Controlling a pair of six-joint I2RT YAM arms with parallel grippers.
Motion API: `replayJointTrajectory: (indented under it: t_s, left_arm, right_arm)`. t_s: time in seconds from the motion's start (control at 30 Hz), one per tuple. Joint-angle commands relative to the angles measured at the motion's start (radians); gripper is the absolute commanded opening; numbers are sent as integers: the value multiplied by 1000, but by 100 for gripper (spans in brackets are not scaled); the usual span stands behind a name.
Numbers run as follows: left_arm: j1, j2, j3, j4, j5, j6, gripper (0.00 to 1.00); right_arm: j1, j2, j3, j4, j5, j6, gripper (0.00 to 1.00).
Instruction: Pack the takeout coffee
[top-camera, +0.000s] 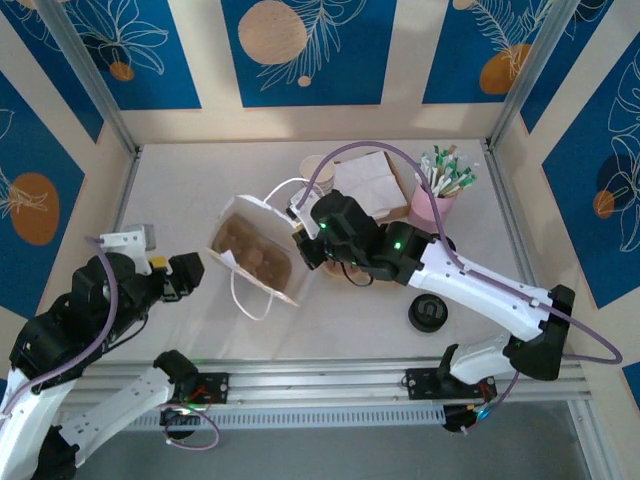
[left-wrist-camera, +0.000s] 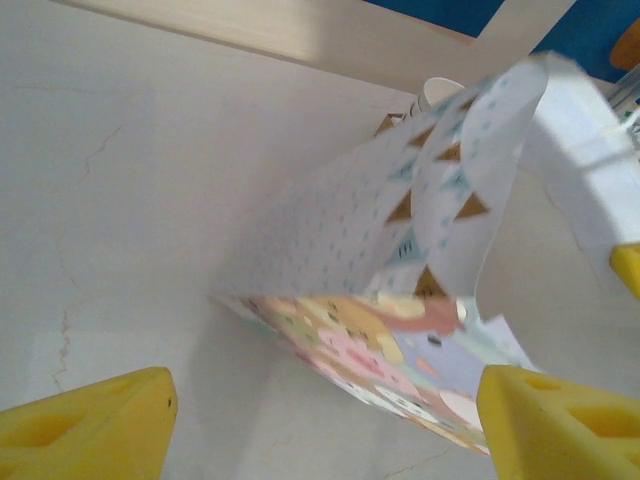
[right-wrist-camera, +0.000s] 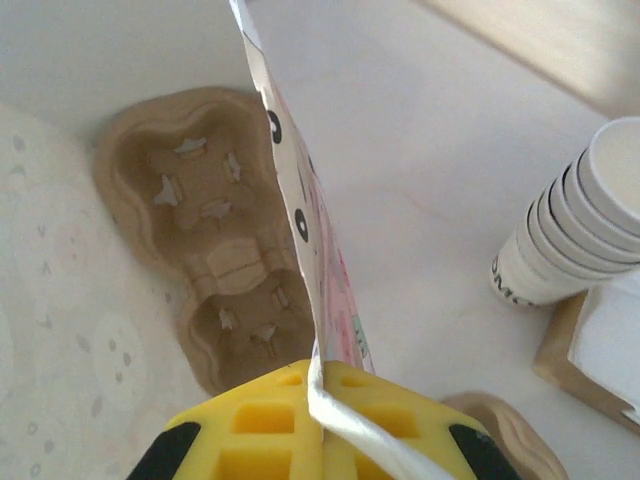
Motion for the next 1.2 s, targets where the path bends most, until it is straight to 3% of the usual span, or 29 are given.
replayJointTrajectory:
  t_s: [0.0, 0.1, 0.33, 0.7, 0.8, 0.9, 1.1, 1.17]
  left_arm:
    - [10, 29, 1, 7, 30, 5, 80]
    - [10, 59, -12, 14, 58, 13, 82]
    - [9, 76, -11, 23, 6, 5, 83]
    - [10, 107, 22, -23, -48, 28, 83]
    - [10, 108, 21, -29, -63, 37, 80]
    - [11, 111, 11, -23, -40, 51, 69]
    - [9, 96, 1, -43, -30, 42, 66]
    - [10, 91, -4, -48, -25, 42, 58]
  right_arm:
    - [12, -7, -77, 253, 78, 115, 0]
    - [45, 20, -121, 324, 141, 183, 0]
    - [140, 50, -209, 481, 300, 231, 0]
    - [229, 33, -258, 485, 451, 320, 0]
    - [258, 30, -251, 438, 532, 368, 0]
    - [290, 32, -248, 393, 594, 436, 0]
    - [344, 52, -236, 298, 652, 544, 0]
    - [356, 55, -227, 262, 684, 569, 0]
